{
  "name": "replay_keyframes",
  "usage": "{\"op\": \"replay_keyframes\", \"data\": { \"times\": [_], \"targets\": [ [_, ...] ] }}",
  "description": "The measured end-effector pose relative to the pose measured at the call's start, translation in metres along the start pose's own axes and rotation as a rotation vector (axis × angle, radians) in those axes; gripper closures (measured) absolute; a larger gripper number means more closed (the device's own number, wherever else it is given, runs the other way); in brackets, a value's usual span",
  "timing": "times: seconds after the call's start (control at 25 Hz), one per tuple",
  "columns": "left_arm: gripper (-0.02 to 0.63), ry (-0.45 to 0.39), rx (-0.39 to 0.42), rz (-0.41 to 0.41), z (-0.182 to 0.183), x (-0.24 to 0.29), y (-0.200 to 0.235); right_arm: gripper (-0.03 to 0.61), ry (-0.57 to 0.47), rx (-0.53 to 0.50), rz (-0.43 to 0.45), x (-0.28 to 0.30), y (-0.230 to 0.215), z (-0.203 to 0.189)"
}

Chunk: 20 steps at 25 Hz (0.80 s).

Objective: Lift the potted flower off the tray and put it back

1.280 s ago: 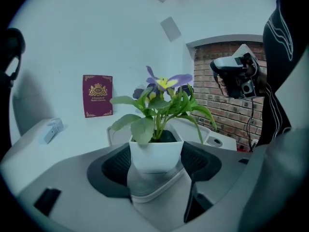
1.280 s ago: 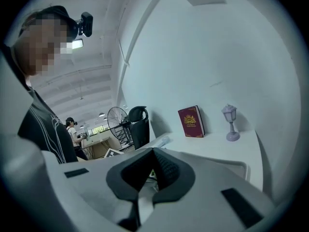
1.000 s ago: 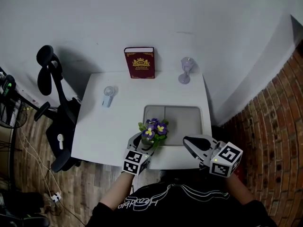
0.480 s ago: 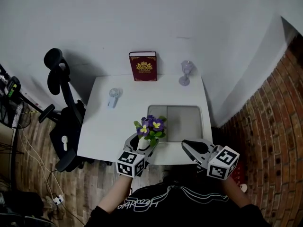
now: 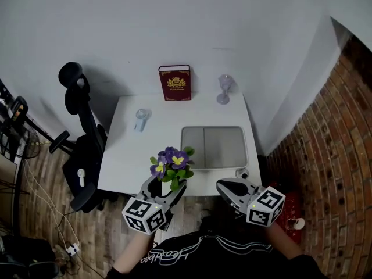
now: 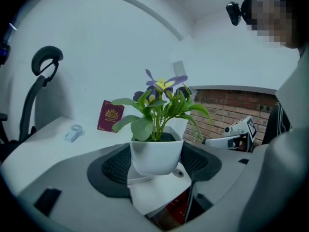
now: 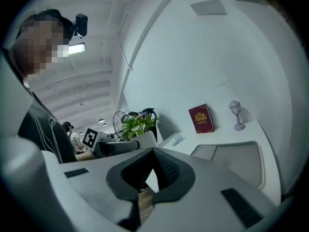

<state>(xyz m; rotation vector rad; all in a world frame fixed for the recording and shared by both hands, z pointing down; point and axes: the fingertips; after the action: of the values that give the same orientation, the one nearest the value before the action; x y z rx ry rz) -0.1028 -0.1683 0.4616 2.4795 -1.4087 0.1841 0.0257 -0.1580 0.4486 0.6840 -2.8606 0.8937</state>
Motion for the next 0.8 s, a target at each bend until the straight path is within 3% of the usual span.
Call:
{"op": "replay_keyframes", "data": {
  "times": [0.48,0.8],
  "targets": [
    [0.275,-0.033,-0.023,-0.083,-0.006,-0.061,-0.042,0.577,-0.011,0.03,-0.028,-0.018,0.039,-0.045],
    [0.275,-0.034,-0.007,-0.112,-0.007,-0.077,-0.059,0.577,-0.036,0.039,-0.043,-0.03,0.051,-0.05]
  ]
}}
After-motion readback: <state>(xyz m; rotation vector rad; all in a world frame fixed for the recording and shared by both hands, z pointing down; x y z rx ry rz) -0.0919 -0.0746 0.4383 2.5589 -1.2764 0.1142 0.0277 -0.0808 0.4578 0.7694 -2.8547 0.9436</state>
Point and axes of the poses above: the fingertips, and each gripper's own axes: x forward along the fingers, y to its left, z out of its top, and after that the axes turned 9 degrees about x, right-handed
